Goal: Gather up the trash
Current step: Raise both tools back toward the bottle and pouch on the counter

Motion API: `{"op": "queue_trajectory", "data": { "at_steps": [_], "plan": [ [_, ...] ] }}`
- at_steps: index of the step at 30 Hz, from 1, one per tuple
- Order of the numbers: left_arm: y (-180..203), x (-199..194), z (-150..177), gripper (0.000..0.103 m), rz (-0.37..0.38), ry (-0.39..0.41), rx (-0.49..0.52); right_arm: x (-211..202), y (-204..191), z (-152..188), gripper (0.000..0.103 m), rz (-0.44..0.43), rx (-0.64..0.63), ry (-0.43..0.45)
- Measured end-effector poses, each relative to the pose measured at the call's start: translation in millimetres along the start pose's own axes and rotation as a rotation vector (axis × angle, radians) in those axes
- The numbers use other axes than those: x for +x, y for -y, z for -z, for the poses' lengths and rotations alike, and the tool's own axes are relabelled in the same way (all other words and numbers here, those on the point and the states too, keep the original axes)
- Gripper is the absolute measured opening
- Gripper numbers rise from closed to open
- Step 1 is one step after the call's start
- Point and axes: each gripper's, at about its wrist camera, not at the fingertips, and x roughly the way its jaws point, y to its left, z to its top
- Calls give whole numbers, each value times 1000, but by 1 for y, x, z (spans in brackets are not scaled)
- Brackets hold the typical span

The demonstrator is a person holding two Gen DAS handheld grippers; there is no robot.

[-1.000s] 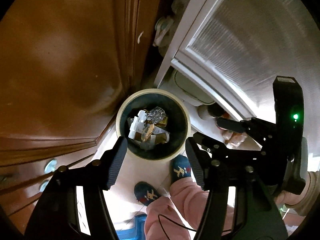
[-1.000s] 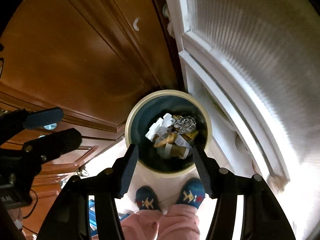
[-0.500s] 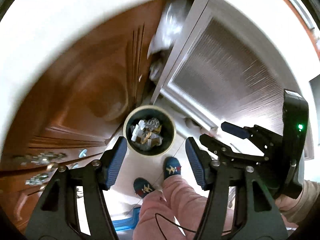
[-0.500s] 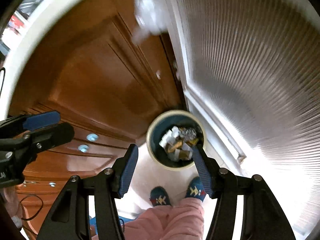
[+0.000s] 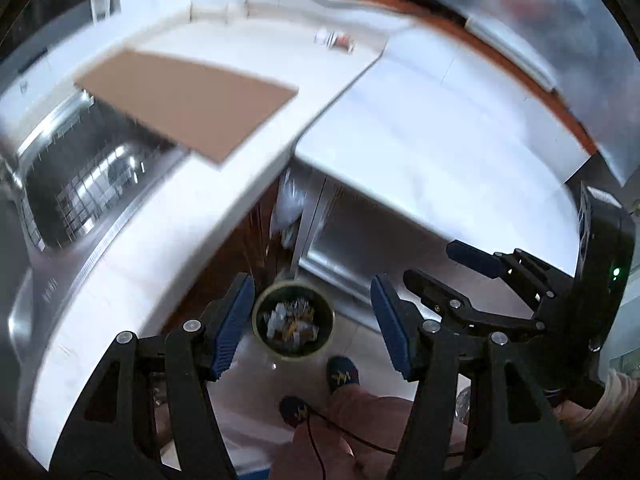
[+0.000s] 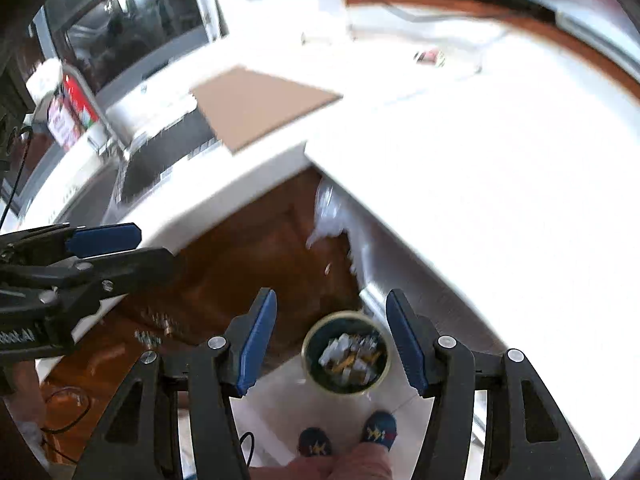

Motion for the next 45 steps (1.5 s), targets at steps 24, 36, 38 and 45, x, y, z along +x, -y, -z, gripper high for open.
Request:
{"op": "queue_trajectory", "data": {
  "at_steps": [24, 36, 38, 45],
  "plan": [
    [34, -6, -209, 57, -51, 144, 65, -39, 103, -174, 58, 24, 145, 171],
    [27, 92, -342, 57, -144, 88, 19, 83, 192, -310, 58, -6, 158, 115],
    [20, 107, -359, 57, -157, 80, 17, 105, 201, -333, 58, -9, 155, 111],
    [-15, 169, -408, 57, -148, 40, -23, 184, 230, -396, 58, 26, 182, 75]
  ]
}}
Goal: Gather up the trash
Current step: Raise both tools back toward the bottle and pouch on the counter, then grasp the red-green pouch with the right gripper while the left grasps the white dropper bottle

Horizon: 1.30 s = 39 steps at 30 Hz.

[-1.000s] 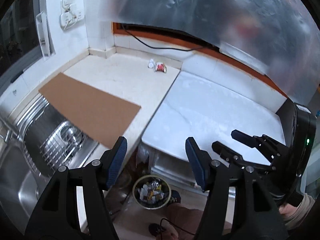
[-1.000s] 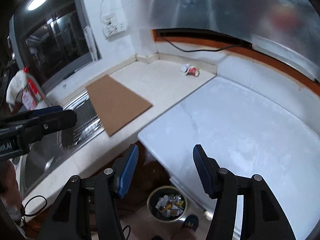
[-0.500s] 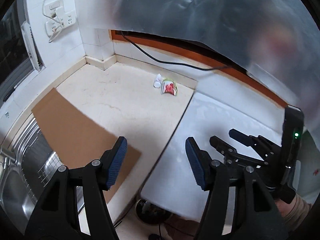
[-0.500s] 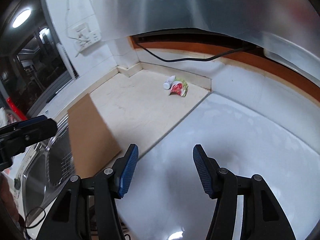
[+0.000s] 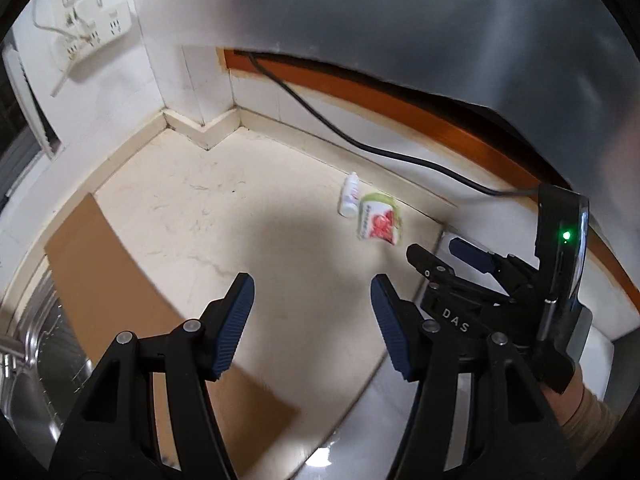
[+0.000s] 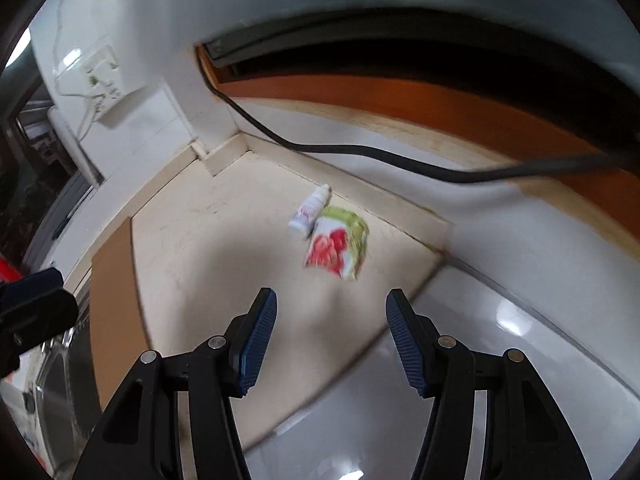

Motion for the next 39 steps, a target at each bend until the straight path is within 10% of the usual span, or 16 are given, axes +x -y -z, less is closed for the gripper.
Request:
{"op": "queue_trajectory", "data": {
  "at_steps": [16, 26, 39],
  "plan": [
    [-31, 106, -43, 57, 83, -29, -67, 130, 7, -39, 51, 104, -15, -52],
    [-30, 163, -68, 57, 147, -32, -87, 137, -14, -34, 25, 58, -149, -27],
    [14, 220, -71, 57, 139, -6, 164, 117, 2, -23, 24, 33, -50, -11]
  ]
}}
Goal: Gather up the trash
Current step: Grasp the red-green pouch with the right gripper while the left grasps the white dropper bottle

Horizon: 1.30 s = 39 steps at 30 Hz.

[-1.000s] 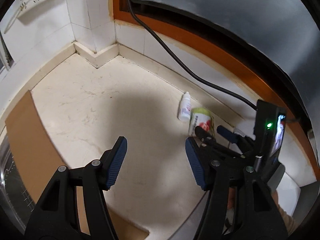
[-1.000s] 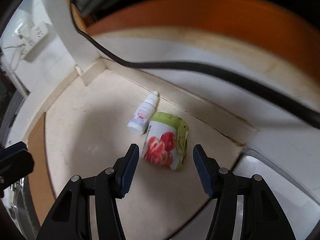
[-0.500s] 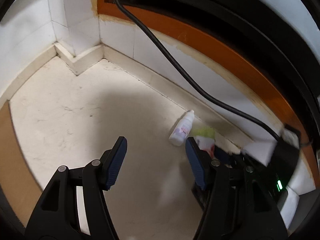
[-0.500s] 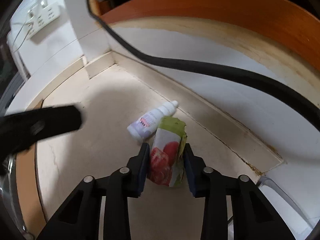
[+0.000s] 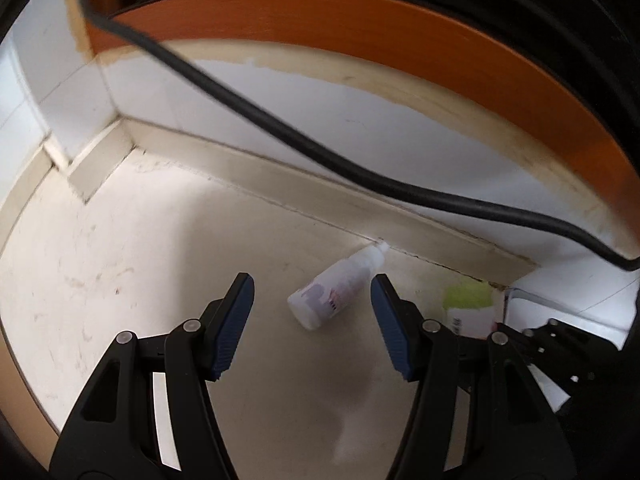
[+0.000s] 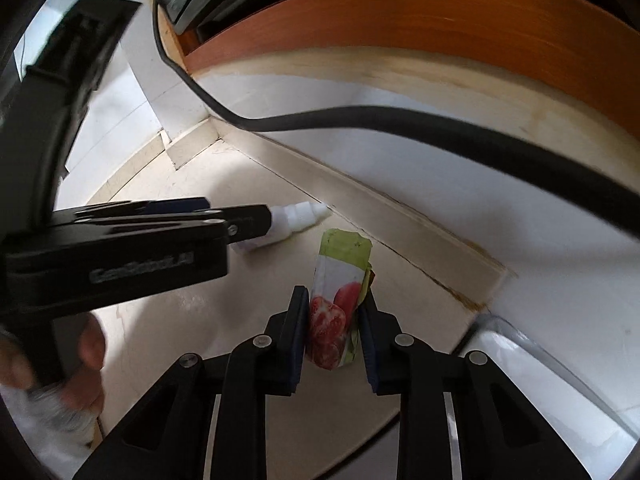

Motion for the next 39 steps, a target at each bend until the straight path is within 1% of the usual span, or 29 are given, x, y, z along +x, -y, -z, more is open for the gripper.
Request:
{"op": "queue_trajectory", "data": {
  "at_steps": [6, 8, 9, 11, 13, 15, 17, 20, 25, 28, 33, 38, 39],
  "plan": [
    [11, 16, -6, 57, -26, 2, 74, -1, 2, 4, 24, -9, 18, -12],
    [14, 22, -7, 48, -21, -7, 104, 0, 1, 2, 24, -15, 21, -11],
    [16, 25, -8, 47, -19, -12, 122, 0, 0, 2, 24, -17, 20, -10],
    [19, 31, -9, 37, -25, -23, 148, -3, 5, 1, 24, -25, 23, -13],
    [21, 37, -9, 29, -30, -42, 163, -1, 5, 0, 24, -27, 26, -16],
    [21, 42, -8, 29, -23, -58, 162, 0, 5, 0, 24, -26, 27, -19],
    [19, 45, -7, 28, -15, -64, 154, 3, 2, 0, 24, -28, 28, -21],
    [15, 49, -5, 21, 8, -72, 111, 1, 1, 0, 24, -27, 27, -22],
    [3, 49, 0, 21, 62, -76, 15, -5, 3, 6, 24, -35, 28, -25],
    [-4, 45, 9, 21, 63, -94, -31, -13, 8, 10, 23, -40, 34, -21],
    [1, 31, 30, 21, 51, -122, -57, -22, 12, 16, 23, -51, 53, -22],
    [10, 1, 65, 21, 46, -130, -96, -35, 12, 27, 22, -71, 65, -36],
    [8, -3, 66, 21, 47, -130, -102, -38, 12, 30, 22, -79, 69, -39]
  ]
}}
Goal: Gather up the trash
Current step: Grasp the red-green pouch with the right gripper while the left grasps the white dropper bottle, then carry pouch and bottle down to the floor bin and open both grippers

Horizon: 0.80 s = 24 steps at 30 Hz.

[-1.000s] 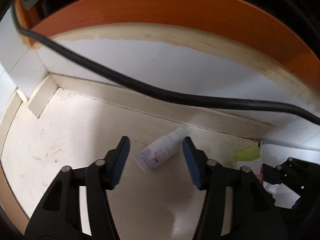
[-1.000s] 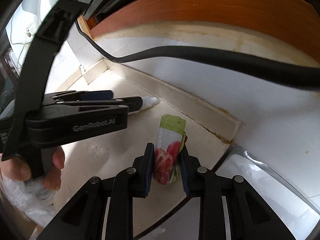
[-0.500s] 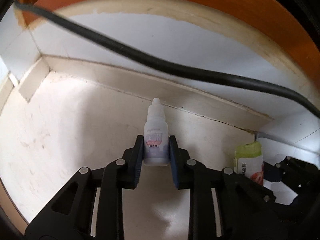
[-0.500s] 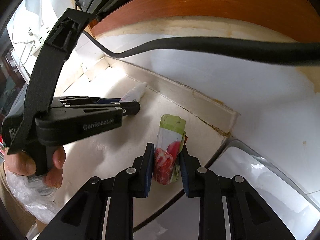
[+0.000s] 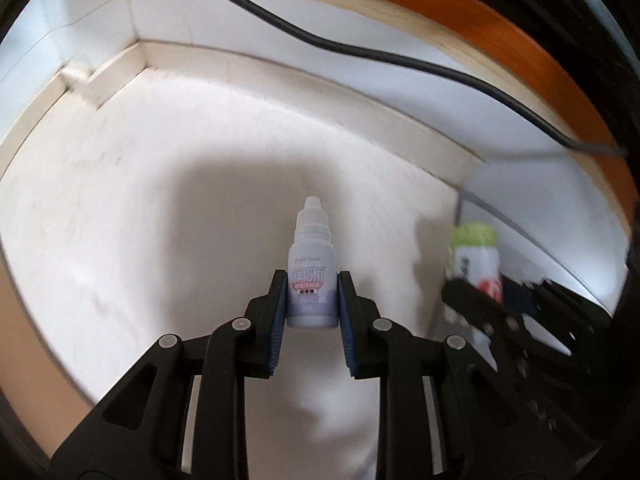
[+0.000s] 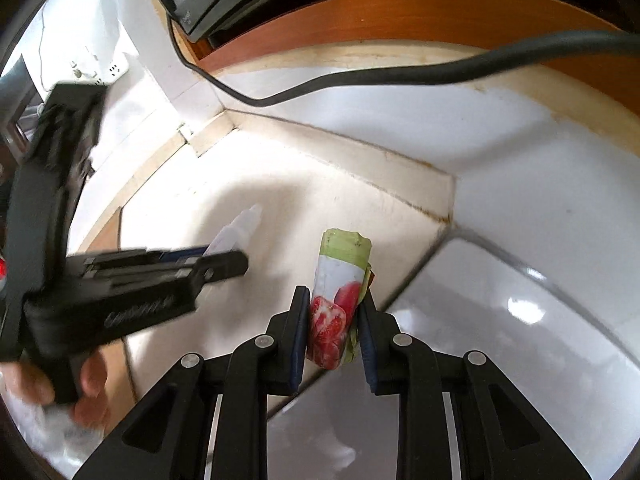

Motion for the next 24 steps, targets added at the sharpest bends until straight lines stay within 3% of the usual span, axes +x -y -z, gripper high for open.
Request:
{"op": "queue_trajectory", "data": {
  "at_steps": [12, 24],
  "plan": [
    [1, -85, 93, 21, -3, 25, -9, -68, -36, 54, 22, -16, -40, -17],
    [24, -213, 238, 21, 56, 83, 75, -171, -87, 157, 22, 46, -11, 10]
  ]
}}
